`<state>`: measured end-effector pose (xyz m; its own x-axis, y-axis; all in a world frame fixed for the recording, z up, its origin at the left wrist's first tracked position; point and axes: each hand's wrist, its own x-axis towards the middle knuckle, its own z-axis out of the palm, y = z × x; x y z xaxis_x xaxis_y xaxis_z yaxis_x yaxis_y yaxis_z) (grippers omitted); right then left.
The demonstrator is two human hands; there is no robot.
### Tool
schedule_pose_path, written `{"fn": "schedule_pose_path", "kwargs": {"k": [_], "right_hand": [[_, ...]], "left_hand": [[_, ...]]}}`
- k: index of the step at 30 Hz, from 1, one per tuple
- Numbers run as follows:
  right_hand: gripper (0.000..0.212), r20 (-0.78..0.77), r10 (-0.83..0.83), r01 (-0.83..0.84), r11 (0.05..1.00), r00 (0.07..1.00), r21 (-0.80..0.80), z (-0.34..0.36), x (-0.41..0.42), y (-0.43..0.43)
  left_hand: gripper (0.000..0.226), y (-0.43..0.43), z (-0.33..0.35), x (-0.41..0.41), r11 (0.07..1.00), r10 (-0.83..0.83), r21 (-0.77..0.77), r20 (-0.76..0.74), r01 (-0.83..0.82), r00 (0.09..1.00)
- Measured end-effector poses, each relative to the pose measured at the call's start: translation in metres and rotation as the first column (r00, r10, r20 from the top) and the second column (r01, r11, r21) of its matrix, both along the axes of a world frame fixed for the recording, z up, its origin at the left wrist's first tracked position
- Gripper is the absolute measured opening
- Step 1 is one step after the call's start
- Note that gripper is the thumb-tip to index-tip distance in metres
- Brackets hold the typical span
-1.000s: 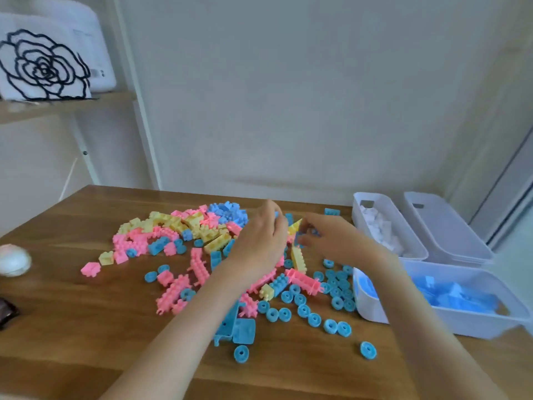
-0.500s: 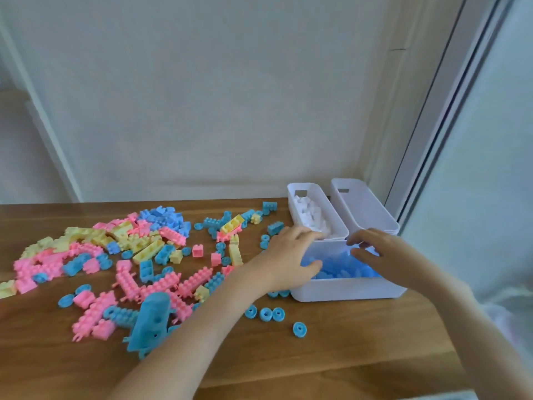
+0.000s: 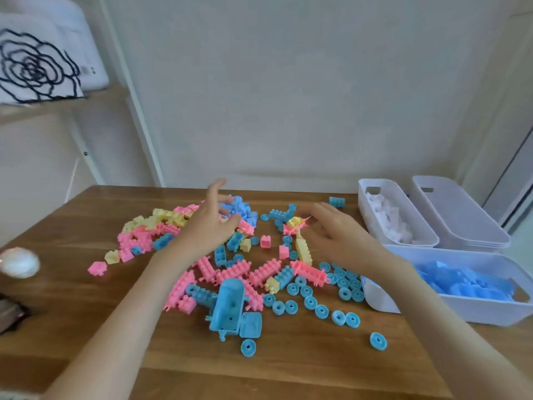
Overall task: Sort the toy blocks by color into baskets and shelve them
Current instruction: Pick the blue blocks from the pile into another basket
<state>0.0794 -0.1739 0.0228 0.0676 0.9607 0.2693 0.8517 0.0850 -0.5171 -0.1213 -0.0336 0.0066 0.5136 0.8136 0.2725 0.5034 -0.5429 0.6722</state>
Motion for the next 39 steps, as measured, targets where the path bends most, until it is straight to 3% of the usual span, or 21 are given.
{"fn": "schedule_pose_path", "kwargs": {"k": [3,5,8,12,19,23,31,39], "right_hand": [[0.032,-0.039,0.066,-0.067,0.997,0.997,-0.041,-0.009,-0.022,0.050],[0.039,-0.075,0.055,-0.062,0.994,0.996,-0.095,-0.021,-0.032,0.083],[0.053,-0.095,0.009,-0.025,0.985,0.995,-0.172,-0.038,-0.039,0.124],[0.064,-0.068,-0.006,-0.011,0.969,0.998,-0.247,-0.051,-0.036,0.158],[0.081,-0.064,0.085,-0.101,0.945,0.994,-0.311,-0.067,-0.033,0.184],[0.086,-0.025,0.124,-0.125,0.932,0.992,-0.341,-0.080,-0.034,0.190],[0.057,0.024,0.094,-0.087,0.971,0.995,-0.222,-0.089,-0.034,0.192],[0.043,-0.004,0.093,-0.093,0.982,0.996,-0.166,-0.089,-0.034,0.187]], "left_hand": [[0.070,0.022,-0.015,-0.032,0.990,0.125,-0.079,0.055,-0.120,0.991],[0.061,0.033,-0.028,-0.039,0.989,0.144,-0.027,-0.052,-0.146,0.988],[0.050,0.044,-0.040,-0.034,0.990,0.130,0.090,-0.241,-0.111,0.962],[0.061,0.064,-0.046,-0.019,0.999,0.052,0.007,-0.222,-0.052,0.974],[0.057,0.085,-0.066,0.004,0.959,0.205,0.277,-0.553,-0.054,0.808],[0.049,0.086,-0.066,0.005,0.956,0.206,0.291,-0.550,-0.046,0.810],[0.035,0.080,-0.062,0.001,0.967,0.165,0.250,-0.466,-0.049,0.869],[0.022,0.076,-0.059,0.000,0.953,0.111,0.301,-0.401,0.017,0.909]]}}
